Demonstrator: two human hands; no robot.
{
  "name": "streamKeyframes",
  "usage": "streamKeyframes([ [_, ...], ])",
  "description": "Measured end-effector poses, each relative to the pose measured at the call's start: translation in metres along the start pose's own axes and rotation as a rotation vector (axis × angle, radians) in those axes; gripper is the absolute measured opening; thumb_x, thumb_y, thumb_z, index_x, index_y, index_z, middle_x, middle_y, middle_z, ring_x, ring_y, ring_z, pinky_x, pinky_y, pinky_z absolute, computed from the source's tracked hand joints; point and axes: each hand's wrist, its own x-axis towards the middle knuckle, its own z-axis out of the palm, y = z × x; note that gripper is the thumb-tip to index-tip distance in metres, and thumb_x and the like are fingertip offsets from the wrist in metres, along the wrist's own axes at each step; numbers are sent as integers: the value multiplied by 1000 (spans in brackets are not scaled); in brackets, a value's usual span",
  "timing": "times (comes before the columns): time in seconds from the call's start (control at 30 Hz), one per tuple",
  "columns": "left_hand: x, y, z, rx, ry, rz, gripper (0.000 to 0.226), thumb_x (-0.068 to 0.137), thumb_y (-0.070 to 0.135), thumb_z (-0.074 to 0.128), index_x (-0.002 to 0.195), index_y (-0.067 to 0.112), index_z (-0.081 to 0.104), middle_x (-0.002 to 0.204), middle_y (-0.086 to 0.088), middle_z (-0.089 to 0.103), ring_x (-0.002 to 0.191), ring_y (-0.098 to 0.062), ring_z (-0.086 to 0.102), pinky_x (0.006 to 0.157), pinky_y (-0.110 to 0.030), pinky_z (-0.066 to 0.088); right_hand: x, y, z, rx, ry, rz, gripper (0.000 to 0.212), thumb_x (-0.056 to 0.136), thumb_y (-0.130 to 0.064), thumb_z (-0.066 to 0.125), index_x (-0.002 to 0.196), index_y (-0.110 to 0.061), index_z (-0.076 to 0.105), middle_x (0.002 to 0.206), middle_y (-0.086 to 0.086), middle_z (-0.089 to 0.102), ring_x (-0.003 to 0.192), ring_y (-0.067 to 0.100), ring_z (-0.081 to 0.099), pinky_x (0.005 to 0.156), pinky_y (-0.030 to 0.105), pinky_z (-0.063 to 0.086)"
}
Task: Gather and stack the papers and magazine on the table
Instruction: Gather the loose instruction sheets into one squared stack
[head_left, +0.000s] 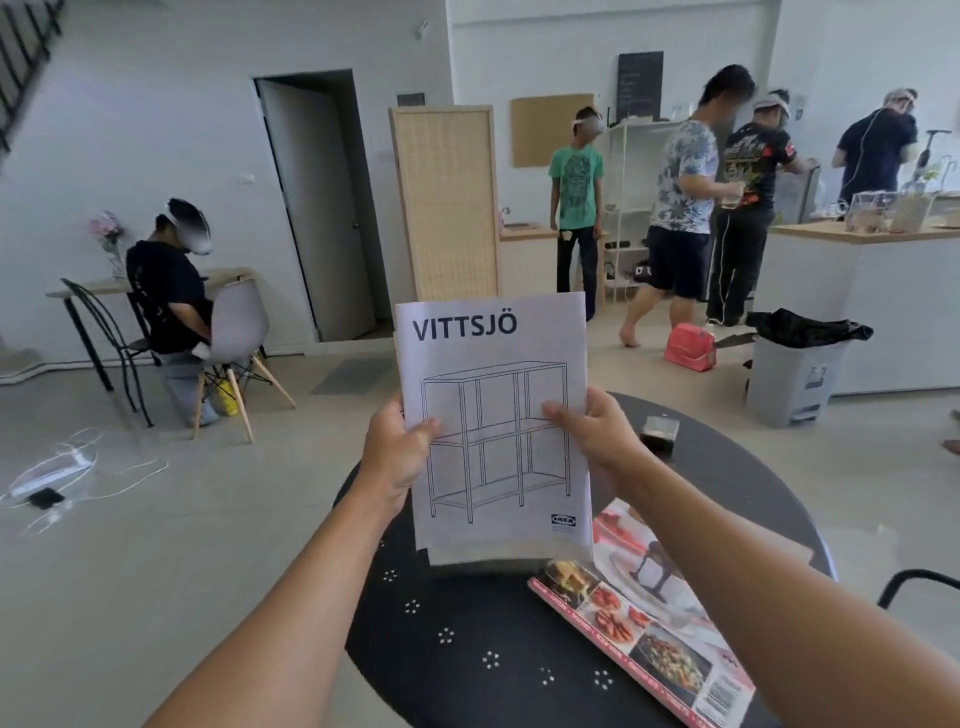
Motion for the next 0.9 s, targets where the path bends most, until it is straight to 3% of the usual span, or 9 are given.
streamKeyframes([
  [0.2,21,-1,-45,55,78,36,26,92,-1,64,116,8,64,108,-6,72,99,-23,68,82,-34,53,7,-1,51,13,-76,-67,23,96,-12,61,119,-14,61,110,1,74,97,14,73,77,26,60],
  [0.33,25,-11,-60,43,99,25,28,90,-5,64,116,6,65,100,0,74,94,-19,70,87,-37,55,9,10,68,-17,-109,-83,24,96,-11,60,119,-19,63,114,-1,74,105,17,71,89,34,57],
  [0.43,26,-18,-64,34,88,31,30,89,-5,65,116,8,65,102,-1,75,98,-22,71,85,-35,56,11,15,72,-28,-117,-82,27,93,-11,64,119,-20,64,112,-3,75,104,15,71,90,34,56],
  [0.53,28,-16,-65,11,81,71,35,87,5,72,119,11,62,107,-4,74,99,-20,71,83,-32,56,16,13,71,-14,-90,-88,35,86,-10,73,118,-15,61,109,3,75,99,19,73,86,35,59],
  [0.67,36,-11,-68,-155,95,103,51,75,31,78,119,16,58,115,-8,73,104,-25,71,88,-41,56,21,5,71,5,-71,-136,38,83,-8,75,118,-13,60,107,6,75,96,20,74,82,33,59],
  [0.8,41,-13,-62,-94,125,113,21,95,15,61,116,16,61,111,-6,73,105,-25,69,88,-40,56,26,2,73,-13,-36,-136,29,91,-11,66,119,-11,61,109,9,73,99,26,72,83,39,60],
  [0.9,44,-11,-58,-69,178,121,19,100,10,52,116,12,61,106,-4,72,100,-22,70,78,-34,55,27,0,76,22,-25,-128,25,96,-11,59,120,-13,60,109,6,73,95,23,72,80,37,60],
])
